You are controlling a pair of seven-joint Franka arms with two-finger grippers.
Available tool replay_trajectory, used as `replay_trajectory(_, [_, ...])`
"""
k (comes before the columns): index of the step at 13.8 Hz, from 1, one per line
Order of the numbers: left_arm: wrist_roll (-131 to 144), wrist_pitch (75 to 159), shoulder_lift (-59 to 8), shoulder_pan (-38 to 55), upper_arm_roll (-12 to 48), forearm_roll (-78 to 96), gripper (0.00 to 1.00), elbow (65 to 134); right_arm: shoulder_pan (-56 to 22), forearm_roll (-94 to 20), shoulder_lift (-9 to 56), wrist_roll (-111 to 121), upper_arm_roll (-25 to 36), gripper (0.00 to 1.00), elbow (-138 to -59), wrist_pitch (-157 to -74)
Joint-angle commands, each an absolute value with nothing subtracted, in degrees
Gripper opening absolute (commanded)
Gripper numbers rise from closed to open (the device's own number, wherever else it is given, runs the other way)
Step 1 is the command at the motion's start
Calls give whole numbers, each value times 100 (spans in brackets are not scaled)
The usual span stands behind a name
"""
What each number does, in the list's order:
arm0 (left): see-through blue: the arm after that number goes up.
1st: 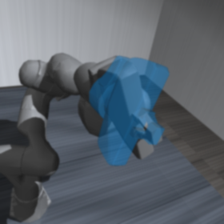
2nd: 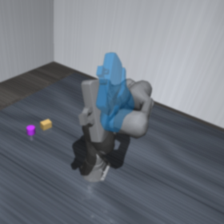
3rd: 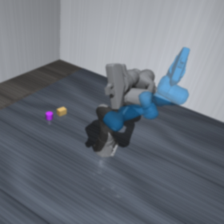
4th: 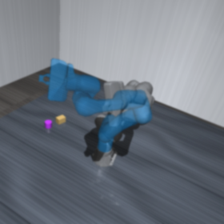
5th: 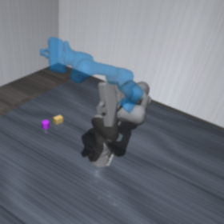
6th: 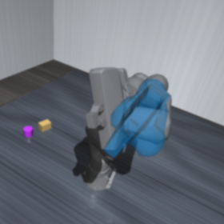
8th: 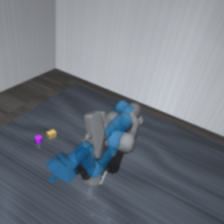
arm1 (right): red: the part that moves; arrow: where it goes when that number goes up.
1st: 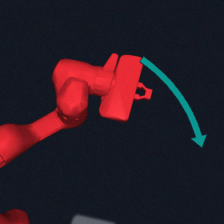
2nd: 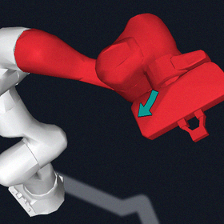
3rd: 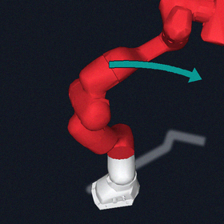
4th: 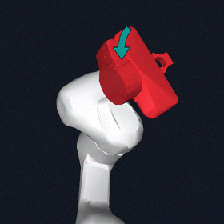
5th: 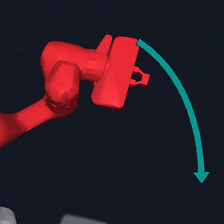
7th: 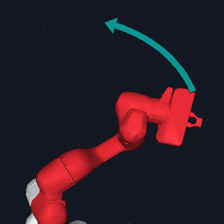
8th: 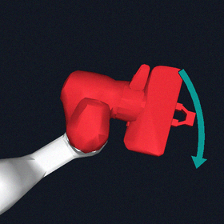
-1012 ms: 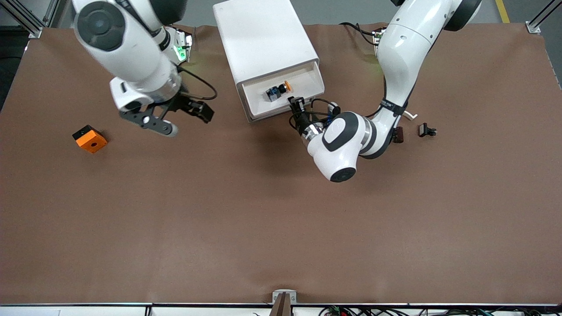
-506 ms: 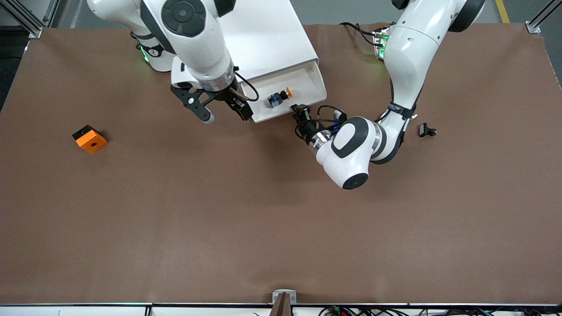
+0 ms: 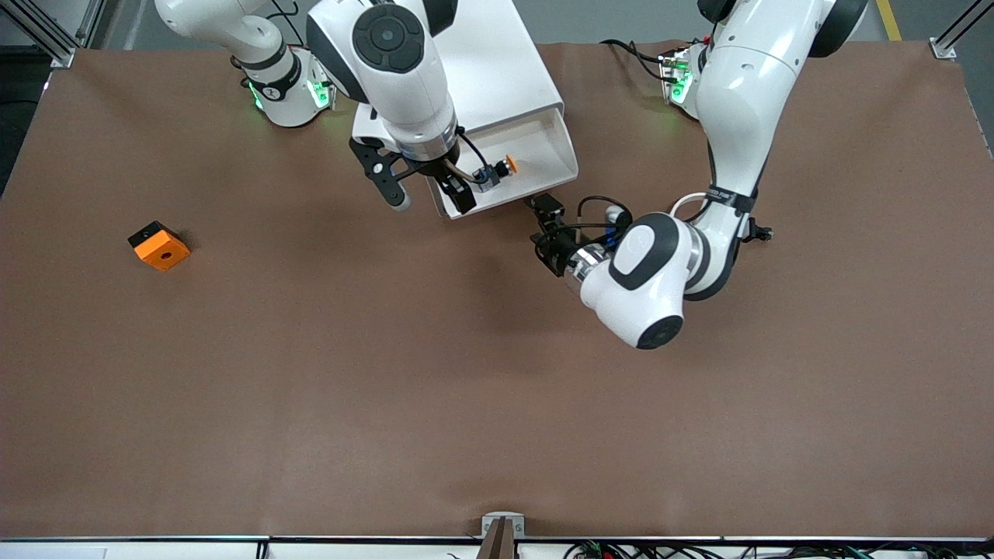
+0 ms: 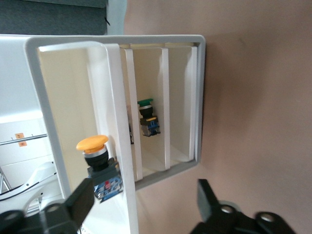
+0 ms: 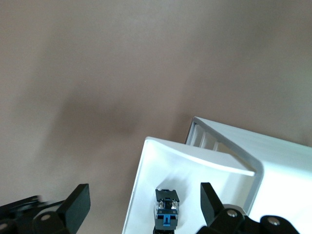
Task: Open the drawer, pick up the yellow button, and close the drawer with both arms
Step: 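Reach the right gripper into the open drawer toward the yellow button, then grasp the yellow button with the right gripper while the left gripper draws back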
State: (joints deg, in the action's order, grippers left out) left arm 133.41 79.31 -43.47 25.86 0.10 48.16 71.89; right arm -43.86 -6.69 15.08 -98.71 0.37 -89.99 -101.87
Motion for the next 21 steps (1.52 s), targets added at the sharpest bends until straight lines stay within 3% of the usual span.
replay_trajectory(1, [13272,7735,-4307,2515,-123,4693,100,6804,-4675,-729,1494,-10116,97,100,-9202,-10310])
replay_trajectory(12, [10899,7691,-3209,2294,-149,3543,100,6697,-5168,-896,2118,-10046,97,100,-9193,-10512])
replay_trajectory(14, [10619,7690,-2998,2294,-114,3148,100,6697,-5168,-905,2153,-10002,97,65,-9176,-10512])
replay_trajectory(17, [10188,7690,-2603,2381,-97,2858,100,6697,-5168,-897,2206,-9993,97,25,-9150,-10512])
replay_trajectory(19, [9601,7708,-2461,2574,-79,2498,100,6723,-5168,-896,2206,-9984,97,12,-9141,-10503])
replay_trajectory(21, [8270,7752,-2356,2803,-36,1840,100,6793,-5133,-896,2197,-9897,97,9,-9114,-10503])
